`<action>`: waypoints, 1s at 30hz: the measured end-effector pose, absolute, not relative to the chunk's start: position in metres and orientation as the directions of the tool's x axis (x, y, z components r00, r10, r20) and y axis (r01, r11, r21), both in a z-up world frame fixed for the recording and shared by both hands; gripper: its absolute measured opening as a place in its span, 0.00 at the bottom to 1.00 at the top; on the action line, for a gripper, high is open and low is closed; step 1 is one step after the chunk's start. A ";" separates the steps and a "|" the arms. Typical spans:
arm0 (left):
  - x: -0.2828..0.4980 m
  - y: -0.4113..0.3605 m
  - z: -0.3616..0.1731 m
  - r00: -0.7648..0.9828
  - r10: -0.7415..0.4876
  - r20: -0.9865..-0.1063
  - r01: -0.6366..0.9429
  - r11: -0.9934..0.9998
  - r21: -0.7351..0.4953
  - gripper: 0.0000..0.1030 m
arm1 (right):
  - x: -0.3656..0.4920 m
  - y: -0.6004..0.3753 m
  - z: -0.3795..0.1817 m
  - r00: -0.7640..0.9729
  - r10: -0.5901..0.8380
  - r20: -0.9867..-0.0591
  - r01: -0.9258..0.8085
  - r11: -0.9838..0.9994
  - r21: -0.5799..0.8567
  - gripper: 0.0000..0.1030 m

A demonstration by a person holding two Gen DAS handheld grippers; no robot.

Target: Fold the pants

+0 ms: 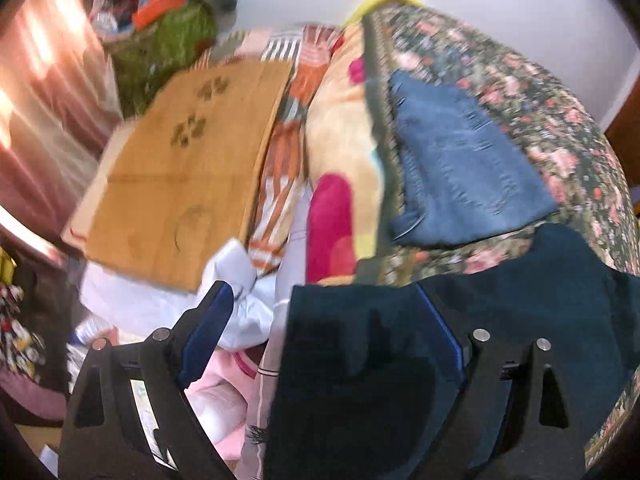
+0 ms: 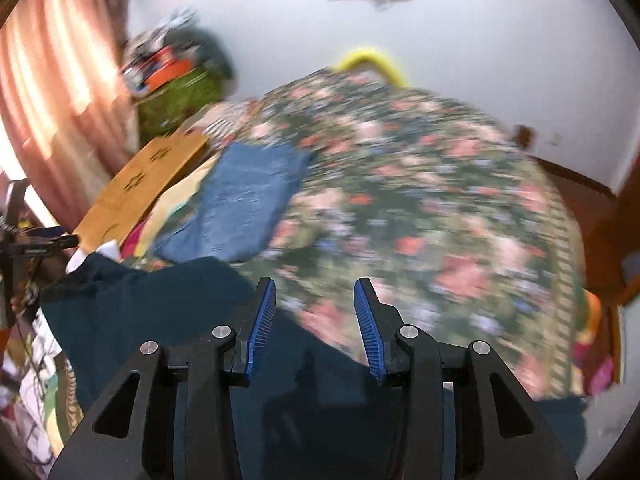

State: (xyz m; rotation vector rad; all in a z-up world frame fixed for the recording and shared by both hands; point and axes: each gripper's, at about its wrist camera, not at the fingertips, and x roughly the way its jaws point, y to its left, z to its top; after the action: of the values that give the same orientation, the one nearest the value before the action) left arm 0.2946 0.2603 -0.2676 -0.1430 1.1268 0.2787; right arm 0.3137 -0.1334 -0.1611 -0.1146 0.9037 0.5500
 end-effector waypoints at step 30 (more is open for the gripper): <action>0.274 0.264 -0.311 0.388 0.163 -0.907 -0.321 0.946 0.033 0.30 | 0.347 0.004 -0.243 0.294 0.328 -0.898 -0.688 0.724 0.039 0.08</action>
State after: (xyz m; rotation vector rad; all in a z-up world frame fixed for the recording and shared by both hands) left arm 0.2739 0.2638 -0.3114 -0.1570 1.1321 0.3099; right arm 0.3471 0.0041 -0.2430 -0.3901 1.0741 0.6996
